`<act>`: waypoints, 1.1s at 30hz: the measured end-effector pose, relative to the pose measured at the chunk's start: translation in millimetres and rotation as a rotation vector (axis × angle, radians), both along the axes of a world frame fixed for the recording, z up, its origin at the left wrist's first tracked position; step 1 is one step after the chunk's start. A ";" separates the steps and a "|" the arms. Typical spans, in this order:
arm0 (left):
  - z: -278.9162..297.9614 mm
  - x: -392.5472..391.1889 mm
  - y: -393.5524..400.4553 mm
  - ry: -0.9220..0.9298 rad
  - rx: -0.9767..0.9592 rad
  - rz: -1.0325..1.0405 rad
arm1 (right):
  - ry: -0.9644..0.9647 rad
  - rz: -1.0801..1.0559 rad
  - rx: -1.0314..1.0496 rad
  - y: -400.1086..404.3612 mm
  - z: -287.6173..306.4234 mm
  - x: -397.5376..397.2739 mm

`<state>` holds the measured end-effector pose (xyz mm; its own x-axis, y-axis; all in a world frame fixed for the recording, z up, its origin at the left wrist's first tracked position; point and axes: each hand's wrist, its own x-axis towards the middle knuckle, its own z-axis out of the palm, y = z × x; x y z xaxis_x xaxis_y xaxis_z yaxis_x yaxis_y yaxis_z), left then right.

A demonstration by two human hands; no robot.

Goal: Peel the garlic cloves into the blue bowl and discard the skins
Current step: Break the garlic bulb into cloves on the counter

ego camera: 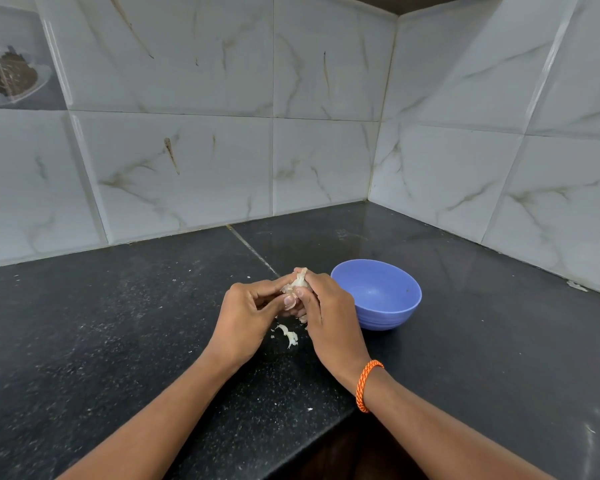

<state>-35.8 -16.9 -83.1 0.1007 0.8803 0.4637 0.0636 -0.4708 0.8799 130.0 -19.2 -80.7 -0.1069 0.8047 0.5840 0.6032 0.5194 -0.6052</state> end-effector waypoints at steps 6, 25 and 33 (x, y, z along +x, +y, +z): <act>-2.4 1.0 -1.2 0.018 -0.025 0.125 | -0.055 -0.073 0.024 -4.2 0.7 -0.4; 3.4 -0.3 -6.5 0.124 0.026 0.112 | 0.063 -0.043 0.023 -7.6 1.8 1.1; 5.5 -0.1 -5.0 -0.052 -0.029 0.050 | 0.194 0.028 0.138 -3.6 -0.3 3.6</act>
